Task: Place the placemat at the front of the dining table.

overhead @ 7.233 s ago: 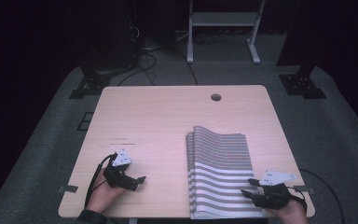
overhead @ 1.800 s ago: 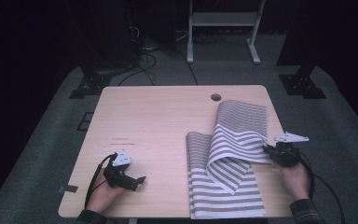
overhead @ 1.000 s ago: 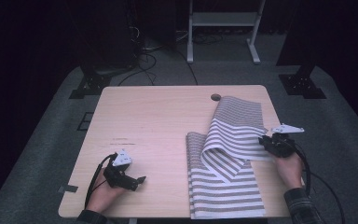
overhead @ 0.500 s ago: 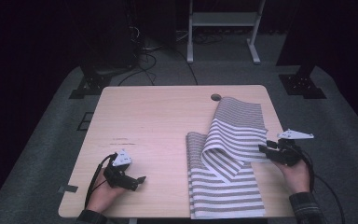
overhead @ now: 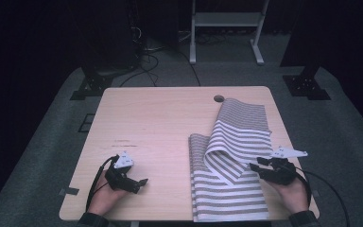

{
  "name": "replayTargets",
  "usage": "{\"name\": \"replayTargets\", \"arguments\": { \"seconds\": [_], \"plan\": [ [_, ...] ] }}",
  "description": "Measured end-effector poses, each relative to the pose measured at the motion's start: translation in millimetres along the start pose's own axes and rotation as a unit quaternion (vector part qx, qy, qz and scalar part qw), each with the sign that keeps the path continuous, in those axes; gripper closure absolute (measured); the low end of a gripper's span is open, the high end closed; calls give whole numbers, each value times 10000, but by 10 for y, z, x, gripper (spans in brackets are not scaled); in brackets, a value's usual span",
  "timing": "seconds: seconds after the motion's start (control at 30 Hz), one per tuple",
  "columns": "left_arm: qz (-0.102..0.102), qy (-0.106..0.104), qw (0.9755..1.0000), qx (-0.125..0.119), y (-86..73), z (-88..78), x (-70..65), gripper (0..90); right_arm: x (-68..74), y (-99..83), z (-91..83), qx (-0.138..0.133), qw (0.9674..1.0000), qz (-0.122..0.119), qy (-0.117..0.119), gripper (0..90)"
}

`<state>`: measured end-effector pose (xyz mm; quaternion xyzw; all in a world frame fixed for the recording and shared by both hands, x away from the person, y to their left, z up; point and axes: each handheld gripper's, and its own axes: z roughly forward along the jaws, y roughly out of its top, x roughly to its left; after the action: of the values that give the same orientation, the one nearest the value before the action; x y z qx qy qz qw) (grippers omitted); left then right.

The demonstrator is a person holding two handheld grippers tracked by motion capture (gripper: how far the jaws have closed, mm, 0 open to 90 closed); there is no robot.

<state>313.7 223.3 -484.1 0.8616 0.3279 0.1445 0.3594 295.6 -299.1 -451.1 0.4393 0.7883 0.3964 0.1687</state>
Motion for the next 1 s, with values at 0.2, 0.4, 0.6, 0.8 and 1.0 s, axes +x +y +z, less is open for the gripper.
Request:
{"name": "replayTargets", "arguments": {
  "seconds": [0.2,0.4,0.6,0.8,1.0],
  "plan": [
    [-2,1,10000,-1,0,0,0,0,150,-75,19,24,9999,-81,133,509],
    [-1,1,10000,-1,0,0,0,0,340,-104,73,66,9991,-196,378,484],
    [0,0,10000,1,0,0,0,0,488,-97,203,167,9975,-373,569,469],
    [1,0,10000,0,0,0,0,0,594,-87,299,245,9958,-610,643,457],
    [1,1,10000,0,0,0,0,0,679,-121,374,331,9938,-929,521,458]
  ]
}}
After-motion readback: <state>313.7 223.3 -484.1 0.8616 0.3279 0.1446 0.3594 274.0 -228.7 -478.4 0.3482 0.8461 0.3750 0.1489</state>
